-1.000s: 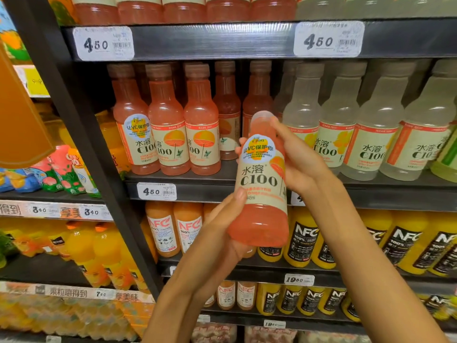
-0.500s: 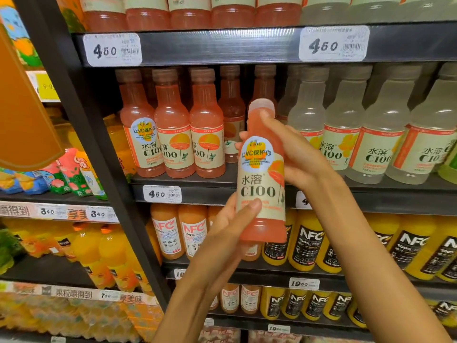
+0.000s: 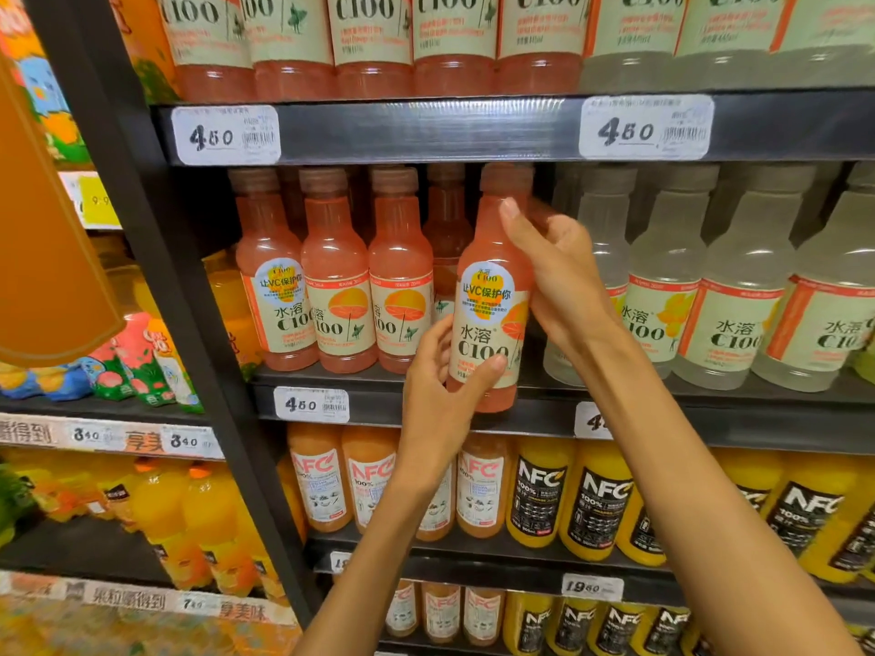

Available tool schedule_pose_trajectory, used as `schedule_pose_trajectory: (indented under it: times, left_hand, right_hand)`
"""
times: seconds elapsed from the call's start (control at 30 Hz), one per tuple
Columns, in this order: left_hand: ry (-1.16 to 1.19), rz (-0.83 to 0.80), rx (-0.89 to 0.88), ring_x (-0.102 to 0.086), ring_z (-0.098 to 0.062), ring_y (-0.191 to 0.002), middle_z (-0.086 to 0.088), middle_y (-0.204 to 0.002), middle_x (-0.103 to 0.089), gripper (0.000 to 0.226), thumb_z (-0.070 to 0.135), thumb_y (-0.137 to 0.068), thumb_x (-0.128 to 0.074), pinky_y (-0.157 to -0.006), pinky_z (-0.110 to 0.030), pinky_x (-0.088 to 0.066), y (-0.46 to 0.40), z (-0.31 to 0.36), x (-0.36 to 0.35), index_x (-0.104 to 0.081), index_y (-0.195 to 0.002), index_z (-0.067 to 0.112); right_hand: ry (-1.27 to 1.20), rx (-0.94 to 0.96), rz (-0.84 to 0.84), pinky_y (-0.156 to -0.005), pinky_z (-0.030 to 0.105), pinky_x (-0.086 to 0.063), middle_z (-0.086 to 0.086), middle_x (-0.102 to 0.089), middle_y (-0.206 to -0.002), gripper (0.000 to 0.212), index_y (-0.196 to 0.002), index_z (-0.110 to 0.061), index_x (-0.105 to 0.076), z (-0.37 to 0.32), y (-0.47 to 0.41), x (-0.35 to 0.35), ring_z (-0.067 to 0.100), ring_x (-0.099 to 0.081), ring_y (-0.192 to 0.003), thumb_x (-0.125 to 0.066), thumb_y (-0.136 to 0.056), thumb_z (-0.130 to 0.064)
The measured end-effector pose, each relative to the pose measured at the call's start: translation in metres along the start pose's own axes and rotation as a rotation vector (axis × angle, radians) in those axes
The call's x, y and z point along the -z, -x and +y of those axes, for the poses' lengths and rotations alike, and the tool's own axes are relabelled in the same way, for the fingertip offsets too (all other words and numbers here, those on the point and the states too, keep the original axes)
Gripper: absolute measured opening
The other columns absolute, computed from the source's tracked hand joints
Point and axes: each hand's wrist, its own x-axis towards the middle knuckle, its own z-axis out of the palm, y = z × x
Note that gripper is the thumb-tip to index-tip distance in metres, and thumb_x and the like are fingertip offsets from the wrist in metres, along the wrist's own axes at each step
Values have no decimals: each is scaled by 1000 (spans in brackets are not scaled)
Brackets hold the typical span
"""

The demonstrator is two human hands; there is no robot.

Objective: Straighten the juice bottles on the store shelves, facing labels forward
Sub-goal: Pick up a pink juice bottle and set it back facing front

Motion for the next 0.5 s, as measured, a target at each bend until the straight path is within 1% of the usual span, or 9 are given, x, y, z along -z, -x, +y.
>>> schedule_pose_trajectory:
  times: [0.1,0.2,0.23,0.27,0.3,0.37,0.4,0.47,0.5]
  left_hand:
    - [-44,68,-30,-60,-4,-110,9,-119,-61,57,14,-80,-73,-87,-17,-50,-9,-7,-3,-48,-131,19]
    - [-147,116,-60,-56,-7,-116,7,-125,-58,57,17,-81,-73,-97,-28,-49,-12,-13,-6,-47,-131,22]
    - [-195,143,-69,-54,-8,-118,6,-127,-57,57,19,-80,-73,-99,-32,-48,-11,-14,-8,-47,-131,23]
    - [-248,174,-79,-52,-10,-121,5,-129,-55,59,21,-80,-74,-101,-35,-46,-10,-15,-9,-47,-132,22]
    - [-307,207,-96,-49,-12,-123,3,-132,-53,60,21,-80,-74,-103,-38,-44,-9,-17,-10,-47,-134,21]
    - [-416,265,-149,-45,-16,-125,-1,-133,-50,64,20,-79,-75,-103,-40,-42,-6,-21,-11,-46,-136,16]
    - [-446,283,-166,-44,-18,-125,-3,-132,-49,64,19,-79,-75,-102,-41,-42,-5,-22,-12,-47,-136,14]
    - [-449,307,-167,-48,-21,-121,-6,-128,-50,63,16,-77,-77,-99,-43,-45,-5,-24,-12,-48,-134,13]
    - [-445,316,-165,-49,-22,-119,-6,-126,-50,63,15,-76,-77,-97,-43,-46,-6,-24,-12,-49,-132,13]
  right_hand:
    - [11,4,42,-63,29,-55,4,-72,-74,20,-92,-5,-62,2,-5,0,19,-70,-70,-64,-89,-25]
    - [44,-15,74,-59,27,-55,1,-72,-68,17,-84,-8,-61,7,-8,0,17,-70,-65,-65,-88,-24]
    - [65,-12,72,-58,26,-55,2,-72,-68,16,-81,-10,-62,9,-9,0,16,-70,-65,-65,-88,-24]
    - [82,-8,61,-60,28,-56,5,-73,-71,18,-83,-7,-63,9,-9,-1,17,-70,-66,-65,-88,-24]
    - [95,-4,51,-64,31,-58,12,-73,-79,25,-90,0,-64,10,-9,-2,20,-71,-71,-66,-88,-25]
    - [106,-2,38,-76,42,-58,29,-67,-99,50,-110,15,-53,11,-8,-5,30,-69,-82,-65,-87,-28]
    - [113,-2,36,-80,47,-57,35,-62,-104,59,-114,19,-47,12,-8,-6,36,-68,-85,-65,-87,-30]
    - [135,-11,38,-84,55,-52,44,-53,-107,66,-114,23,-41,14,-8,-7,41,-64,-87,-63,-88,-33]
    - [155,-19,36,-83,54,-52,45,-53,-105,66,-111,25,-41,14,-8,-7,39,-63,-85,-62,-88,-34]
